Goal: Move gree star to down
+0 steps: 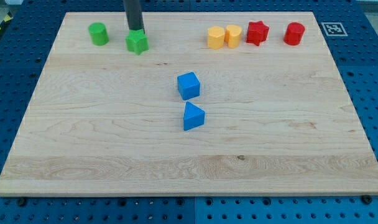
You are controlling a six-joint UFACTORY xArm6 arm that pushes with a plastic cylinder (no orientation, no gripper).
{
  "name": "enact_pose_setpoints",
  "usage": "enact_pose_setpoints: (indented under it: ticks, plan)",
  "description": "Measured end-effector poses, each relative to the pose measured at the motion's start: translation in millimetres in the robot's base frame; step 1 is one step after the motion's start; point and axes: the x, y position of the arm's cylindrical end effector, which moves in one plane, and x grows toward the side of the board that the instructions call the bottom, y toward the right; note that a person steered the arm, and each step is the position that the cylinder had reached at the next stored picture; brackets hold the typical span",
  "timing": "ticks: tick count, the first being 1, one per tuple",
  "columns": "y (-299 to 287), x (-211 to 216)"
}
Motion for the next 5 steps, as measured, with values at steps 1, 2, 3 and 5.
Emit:
enact_pose_setpoints:
  ticks: [1,2,3,5]
  plan:
    - [-9,34]
    - [-10,62]
    - [-11,59]
    - [-11,37]
